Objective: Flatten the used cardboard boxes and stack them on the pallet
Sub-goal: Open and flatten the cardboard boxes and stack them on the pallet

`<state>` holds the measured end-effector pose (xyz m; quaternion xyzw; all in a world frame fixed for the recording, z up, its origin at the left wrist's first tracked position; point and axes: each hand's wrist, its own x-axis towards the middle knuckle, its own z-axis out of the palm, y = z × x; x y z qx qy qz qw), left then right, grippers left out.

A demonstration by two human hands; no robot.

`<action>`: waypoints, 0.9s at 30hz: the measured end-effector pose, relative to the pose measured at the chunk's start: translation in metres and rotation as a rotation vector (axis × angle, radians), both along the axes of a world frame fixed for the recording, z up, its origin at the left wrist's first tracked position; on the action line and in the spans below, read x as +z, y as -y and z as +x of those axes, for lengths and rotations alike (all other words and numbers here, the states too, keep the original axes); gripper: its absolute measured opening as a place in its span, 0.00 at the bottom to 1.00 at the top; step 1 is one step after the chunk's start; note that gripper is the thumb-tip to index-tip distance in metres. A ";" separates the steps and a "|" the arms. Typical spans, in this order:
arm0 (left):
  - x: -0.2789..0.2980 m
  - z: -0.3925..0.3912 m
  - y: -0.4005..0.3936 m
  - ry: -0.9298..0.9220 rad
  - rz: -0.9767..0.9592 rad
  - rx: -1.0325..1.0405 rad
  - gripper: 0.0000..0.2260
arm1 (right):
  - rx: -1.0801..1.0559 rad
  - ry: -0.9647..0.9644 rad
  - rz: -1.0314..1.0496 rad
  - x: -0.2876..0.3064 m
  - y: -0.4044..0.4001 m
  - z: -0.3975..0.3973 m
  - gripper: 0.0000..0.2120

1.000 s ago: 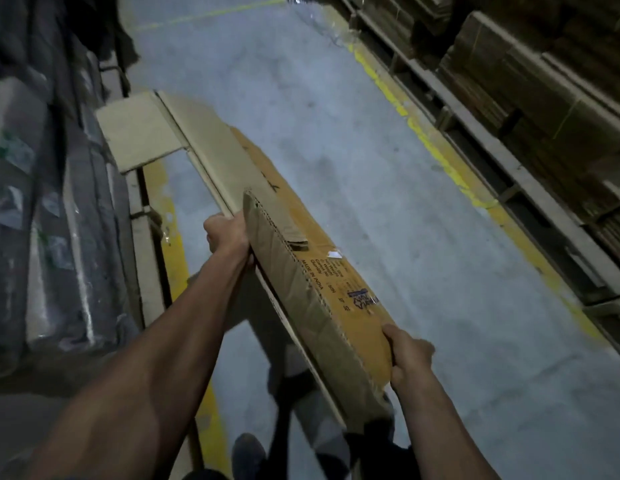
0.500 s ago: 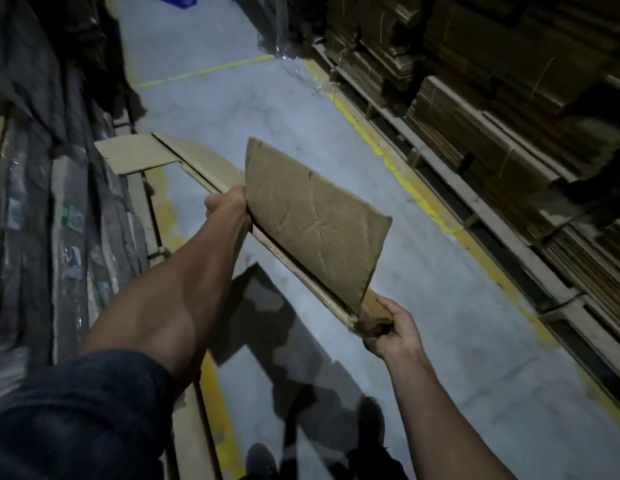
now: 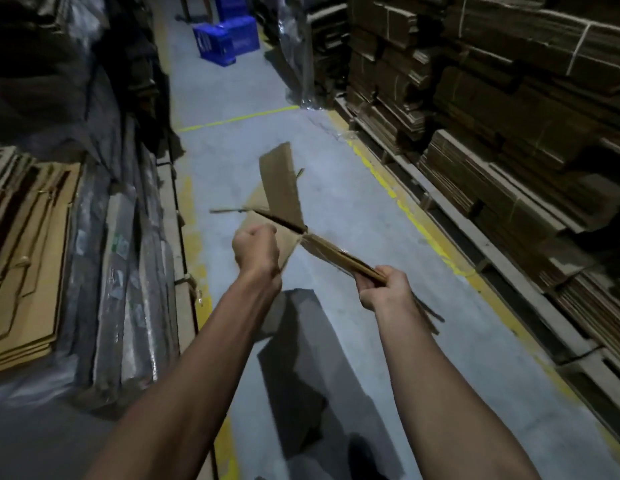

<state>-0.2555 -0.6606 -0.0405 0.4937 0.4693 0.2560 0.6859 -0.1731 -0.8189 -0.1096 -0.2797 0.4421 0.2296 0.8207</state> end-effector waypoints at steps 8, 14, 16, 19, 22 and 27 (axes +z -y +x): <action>-0.011 -0.019 0.068 0.034 -0.367 -0.268 0.06 | 0.131 0.100 -0.091 -0.009 -0.002 0.045 0.17; -0.063 0.002 0.092 0.322 -0.755 0.157 0.33 | 0.240 0.128 -0.202 -0.017 0.022 0.038 0.13; -0.064 0.005 0.095 0.383 -0.772 0.255 0.28 | 0.273 0.168 -0.222 -0.017 0.030 0.028 0.12; -0.068 -0.001 0.100 0.371 -0.755 0.404 0.12 | 0.326 0.230 -0.247 -0.019 0.037 0.013 0.22; -0.087 -0.020 0.102 0.190 -0.702 0.559 0.09 | 0.402 0.252 -0.270 -0.023 0.041 0.002 0.23; -0.120 -0.059 0.106 0.100 -0.712 0.567 0.21 | 0.524 0.195 -0.306 -0.037 0.047 -0.008 0.19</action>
